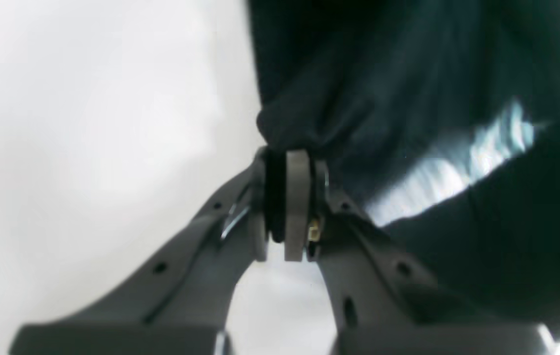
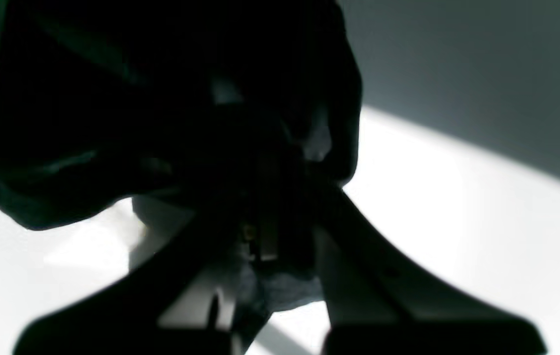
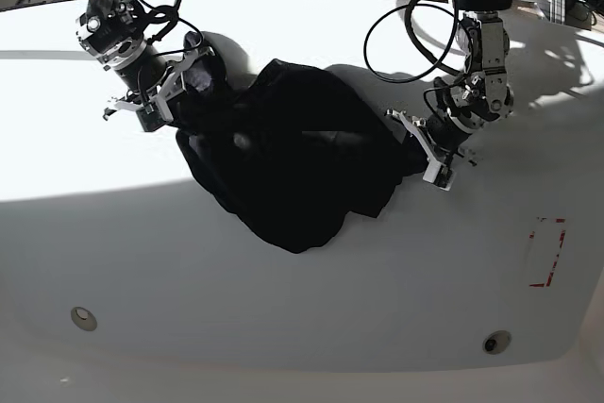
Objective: Layout the t-shirt on the table in an organized manner, then fold the t-shirt properly
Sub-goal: 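Lift the t-shirt with both grippers and pull the grippers apart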
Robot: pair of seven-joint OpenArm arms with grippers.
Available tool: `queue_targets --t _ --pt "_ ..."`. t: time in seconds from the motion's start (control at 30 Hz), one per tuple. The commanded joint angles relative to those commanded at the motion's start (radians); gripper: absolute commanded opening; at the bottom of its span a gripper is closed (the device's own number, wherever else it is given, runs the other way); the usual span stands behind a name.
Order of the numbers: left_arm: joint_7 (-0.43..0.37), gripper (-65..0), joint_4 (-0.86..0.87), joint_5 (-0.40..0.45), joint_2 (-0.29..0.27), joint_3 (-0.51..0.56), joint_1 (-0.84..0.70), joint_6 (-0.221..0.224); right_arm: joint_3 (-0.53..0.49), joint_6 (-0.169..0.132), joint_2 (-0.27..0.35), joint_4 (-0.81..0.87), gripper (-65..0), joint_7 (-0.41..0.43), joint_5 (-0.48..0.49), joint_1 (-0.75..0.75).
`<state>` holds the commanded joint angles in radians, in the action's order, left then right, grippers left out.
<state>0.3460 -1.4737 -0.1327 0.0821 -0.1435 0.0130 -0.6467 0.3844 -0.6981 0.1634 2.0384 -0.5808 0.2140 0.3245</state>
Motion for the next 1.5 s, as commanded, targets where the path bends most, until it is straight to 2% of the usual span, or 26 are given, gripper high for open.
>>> queue_targets --t 0.17,0.4,0.53,0.63,0.77,0.93,1.2,1.5 --pt "0.064 -65.0 -0.118 -0.003 0.049 -0.026 0.005 -0.002 0.066 0.000 0.006 0.000 -65.0 -0.002 0.000 -0.080" --pt "0.078 -65.0 -0.272 -0.003 0.052 -0.084 0.012 -0.002 0.069 0.000 0.054 0.000 -65.0 -0.005 0.000 -0.170" --pt "0.135 -65.0 -0.336 -0.002 0.052 -0.095 0.058 -0.002 0.069 0.000 0.058 -0.002 -65.0 -0.020 -0.008 -0.230" --pt "0.181 -65.0 -0.385 -0.002 0.051 -0.124 0.098 -0.002 0.069 0.000 0.064 -0.002 -65.0 -0.075 -0.009 -0.299" --pt "0.233 -65.0 -0.423 0.000 0.049 -0.138 0.170 -0.002 0.069 0.000 0.103 -0.002 -65.0 -0.149 0.000 -0.388" --pt "0.270 -65.0 -0.453 0.003 0.052 -0.141 0.255 0.000 0.069 0.000 0.110 -0.003 -65.0 -0.186 0.000 -0.491" --pt "0.334 -65.0 -0.454 0.006 0.054 -0.141 0.439 0.000 0.064 0.000 0.149 -0.005 -65.0 -0.290 0.000 -0.681" --pt "0.399 -65.0 -0.454 0.083 0.055 -0.140 0.663 -0.005 0.061 0.000 0.175 -0.026 -64.8 -0.373 0.002 -0.879"
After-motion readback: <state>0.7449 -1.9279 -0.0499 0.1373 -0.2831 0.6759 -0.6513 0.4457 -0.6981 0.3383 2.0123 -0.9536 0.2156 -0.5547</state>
